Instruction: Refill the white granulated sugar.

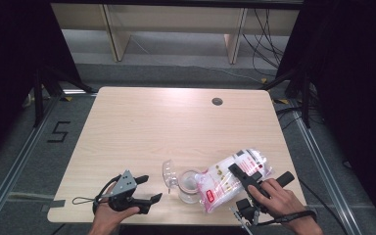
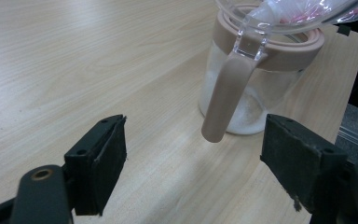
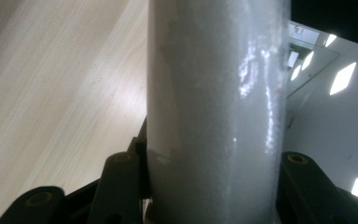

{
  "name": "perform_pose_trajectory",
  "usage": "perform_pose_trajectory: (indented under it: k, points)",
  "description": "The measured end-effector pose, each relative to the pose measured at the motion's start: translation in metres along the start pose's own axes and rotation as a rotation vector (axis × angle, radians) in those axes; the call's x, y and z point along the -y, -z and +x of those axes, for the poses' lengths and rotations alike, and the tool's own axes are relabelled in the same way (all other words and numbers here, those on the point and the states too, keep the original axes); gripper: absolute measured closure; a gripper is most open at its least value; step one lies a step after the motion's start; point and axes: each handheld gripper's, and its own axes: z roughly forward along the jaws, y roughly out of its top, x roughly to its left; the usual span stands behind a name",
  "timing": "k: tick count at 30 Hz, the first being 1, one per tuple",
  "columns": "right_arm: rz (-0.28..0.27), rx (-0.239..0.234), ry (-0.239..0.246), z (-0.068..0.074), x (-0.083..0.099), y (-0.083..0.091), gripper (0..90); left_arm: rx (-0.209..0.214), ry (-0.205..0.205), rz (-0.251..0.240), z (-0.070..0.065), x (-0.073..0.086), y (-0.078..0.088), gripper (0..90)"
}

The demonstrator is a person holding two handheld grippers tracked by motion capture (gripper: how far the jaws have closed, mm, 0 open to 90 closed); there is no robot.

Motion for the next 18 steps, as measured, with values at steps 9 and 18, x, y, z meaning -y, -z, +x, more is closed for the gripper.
perform_pose_trajectory:
  k: [9,18]
  points:
    - [0.004,-0.004,0.005,-0.0005,-0.0006,0.0001,59.0,-0.005,0.005,0.005,-0.0007,0.0,0.0002,21.6]
    - [0.005,-0.009,0.009,-0.001,-0.0009,0.0003,59.1,-0.001,0.003,0.0,-0.0002,0.0001,-0.0002,21.6]
